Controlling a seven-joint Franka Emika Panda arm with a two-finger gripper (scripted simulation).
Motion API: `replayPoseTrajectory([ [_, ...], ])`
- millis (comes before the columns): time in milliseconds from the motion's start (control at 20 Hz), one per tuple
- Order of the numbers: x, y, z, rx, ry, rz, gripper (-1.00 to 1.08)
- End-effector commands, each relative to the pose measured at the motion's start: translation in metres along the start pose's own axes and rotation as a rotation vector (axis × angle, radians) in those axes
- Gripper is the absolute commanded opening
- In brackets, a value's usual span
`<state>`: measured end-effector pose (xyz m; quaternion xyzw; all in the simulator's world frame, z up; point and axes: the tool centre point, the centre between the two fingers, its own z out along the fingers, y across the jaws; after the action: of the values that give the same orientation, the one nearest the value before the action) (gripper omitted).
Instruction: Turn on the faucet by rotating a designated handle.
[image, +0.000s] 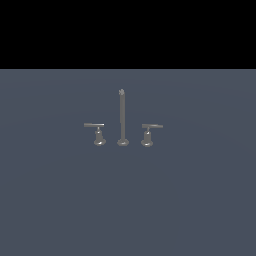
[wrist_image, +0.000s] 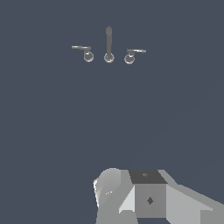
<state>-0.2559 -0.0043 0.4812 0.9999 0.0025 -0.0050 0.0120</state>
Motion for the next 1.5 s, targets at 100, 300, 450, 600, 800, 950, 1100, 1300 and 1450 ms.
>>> replayPoseTrajectory([
  [100, 0.000, 0.000, 0.000, 0.000, 0.000, 0.002, -1.00],
  [300, 0.001, -0.004, 0.004, 0.000, 0.000, 0.018, -1.00],
  [450, 0.003, -0.010, 0.010, 0.001, -0.001, 0.041, -1.00],
  [600, 0.006, -0.017, 0.017, 0.001, -0.001, 0.072, -1.00],
  [800, 0.011, -0.030, 0.031, 0.002, -0.002, 0.129, -1.00],
  [950, 0.017, -0.042, 0.043, 0.004, -0.002, 0.182, -1.00],
  [1100, 0.024, -0.056, 0.057, 0.005, -0.003, 0.242, -1.00],
  [1300, 0.036, -0.073, 0.077, 0.007, -0.004, 0.323, -1.00],
  [1450, 0.045, -0.086, 0.091, 0.009, -0.005, 0.383, -1.00],
])
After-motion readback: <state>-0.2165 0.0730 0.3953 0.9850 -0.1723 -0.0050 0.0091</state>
